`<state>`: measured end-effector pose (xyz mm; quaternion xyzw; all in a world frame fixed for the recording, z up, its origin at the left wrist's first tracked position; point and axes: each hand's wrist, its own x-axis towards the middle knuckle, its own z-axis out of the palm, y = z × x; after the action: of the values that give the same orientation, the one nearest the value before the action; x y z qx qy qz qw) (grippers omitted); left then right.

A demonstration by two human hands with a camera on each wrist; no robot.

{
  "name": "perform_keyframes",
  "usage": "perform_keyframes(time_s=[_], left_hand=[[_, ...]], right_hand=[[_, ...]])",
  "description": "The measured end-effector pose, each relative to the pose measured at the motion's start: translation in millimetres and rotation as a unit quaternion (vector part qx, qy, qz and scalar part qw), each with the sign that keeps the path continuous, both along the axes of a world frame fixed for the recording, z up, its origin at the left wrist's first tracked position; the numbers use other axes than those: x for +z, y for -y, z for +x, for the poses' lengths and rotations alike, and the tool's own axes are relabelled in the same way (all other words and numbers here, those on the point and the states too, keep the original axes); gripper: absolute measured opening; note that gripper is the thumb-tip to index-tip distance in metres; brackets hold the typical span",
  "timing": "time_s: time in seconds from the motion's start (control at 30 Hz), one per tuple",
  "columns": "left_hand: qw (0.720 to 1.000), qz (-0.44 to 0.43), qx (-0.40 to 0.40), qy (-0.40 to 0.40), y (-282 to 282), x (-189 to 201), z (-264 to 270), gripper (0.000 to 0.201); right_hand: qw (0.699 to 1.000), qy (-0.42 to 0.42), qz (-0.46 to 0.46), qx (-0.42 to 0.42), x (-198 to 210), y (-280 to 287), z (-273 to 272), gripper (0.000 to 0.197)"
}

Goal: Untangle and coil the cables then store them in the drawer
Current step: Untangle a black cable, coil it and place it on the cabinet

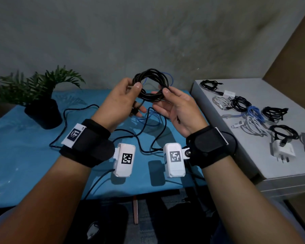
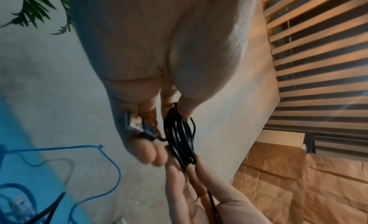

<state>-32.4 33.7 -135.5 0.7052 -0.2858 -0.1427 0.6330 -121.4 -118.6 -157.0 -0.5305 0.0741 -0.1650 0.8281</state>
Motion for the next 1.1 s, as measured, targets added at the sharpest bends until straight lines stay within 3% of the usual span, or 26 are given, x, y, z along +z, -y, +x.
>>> perform_keyframes(time_s=[0.17, 0.43, 0.53, 0.7, 0.8, 0.97, 1.1], left_hand=[[0.997, 0.073, -0.020, -0.008, 0.1, -7.7, 1.7, 0.034], [0.967, 0.232, 0.012, 0.107, -2.7, -23.7, 4.4, 0.056], [0.927, 0.330, -0.016, 0.176, 0.6, -33.7, -3.9, 0.051], [0.837, 0.475, -0.152, 0.224, 4.3, -64.5, -21.0, 0.044], [0.817, 0.488, -0.155, 0.265, 3.0, -80.0, -24.2, 0.041], [0.831, 0.458, -0.159, 0.273, -1.4, -88.3, -19.0, 0.039], [0.825, 0.456, -0.156, 0.295, 0.7, -91.1, -22.1, 0.035]], right_hand=[[0.999, -0.031, -0.025, -0.022, -2.3, 10.2, -1.1, 0.028], [0.997, -0.048, 0.007, -0.058, -10.0, 31.0, -4.9, 0.026], [0.996, -0.042, 0.010, -0.076, -10.3, 40.6, -5.9, 0.021], [0.993, -0.024, 0.012, -0.117, -1.7, 68.7, -5.7, 0.012], [0.987, -0.018, 0.006, -0.160, 11.1, 100.4, -5.2, 0.012], [0.968, -0.042, -0.020, -0.248, 30.5, 177.5, -9.9, 0.009], [0.944, -0.091, -0.016, -0.317, 36.5, 246.9, -10.9, 0.007]])
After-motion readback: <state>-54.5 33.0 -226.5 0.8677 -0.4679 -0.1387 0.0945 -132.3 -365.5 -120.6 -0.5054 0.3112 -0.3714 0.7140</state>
